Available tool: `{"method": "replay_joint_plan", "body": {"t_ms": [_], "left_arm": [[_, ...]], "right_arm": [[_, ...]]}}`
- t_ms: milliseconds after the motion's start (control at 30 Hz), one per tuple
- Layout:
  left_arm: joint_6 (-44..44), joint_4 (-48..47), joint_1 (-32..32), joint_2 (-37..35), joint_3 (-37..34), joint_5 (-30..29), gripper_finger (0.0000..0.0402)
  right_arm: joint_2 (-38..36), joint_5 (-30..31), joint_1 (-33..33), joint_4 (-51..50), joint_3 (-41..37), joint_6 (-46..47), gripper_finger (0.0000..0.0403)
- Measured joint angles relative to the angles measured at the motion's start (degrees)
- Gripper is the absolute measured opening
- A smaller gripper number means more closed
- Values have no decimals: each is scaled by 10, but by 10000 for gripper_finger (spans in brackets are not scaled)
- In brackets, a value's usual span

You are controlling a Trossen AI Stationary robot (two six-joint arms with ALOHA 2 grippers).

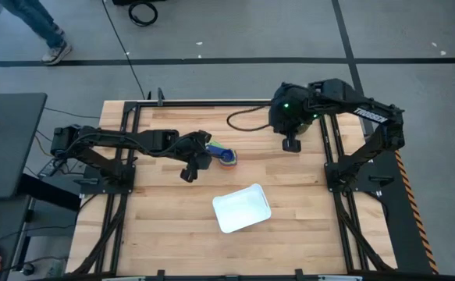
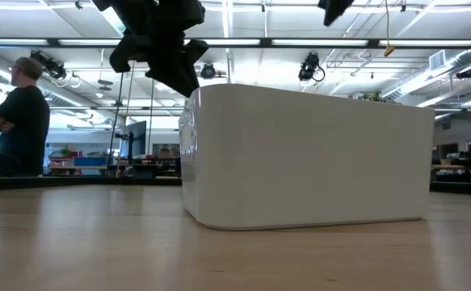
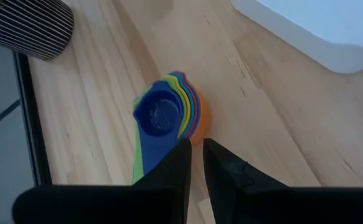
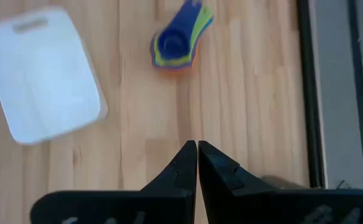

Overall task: Nest measuring cups in basket
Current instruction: Put the nested measuring cups into the white bin

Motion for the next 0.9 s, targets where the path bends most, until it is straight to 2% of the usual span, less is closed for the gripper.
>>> {"method": "replay_joint_plan", "body": {"t_ms": [233, 400, 900], "left_arm": [[-3, 27, 0, 0, 0, 0, 50], [-49, 37, 1, 0, 0, 0, 50], [-71, 31, 1, 0, 0, -2, 50]], "right_arm": [[0, 0, 0, 25, -85, -11, 22], [1, 0, 0, 58, -128, -12, 22], [2, 0, 0, 100, -137, -12, 22]]}}
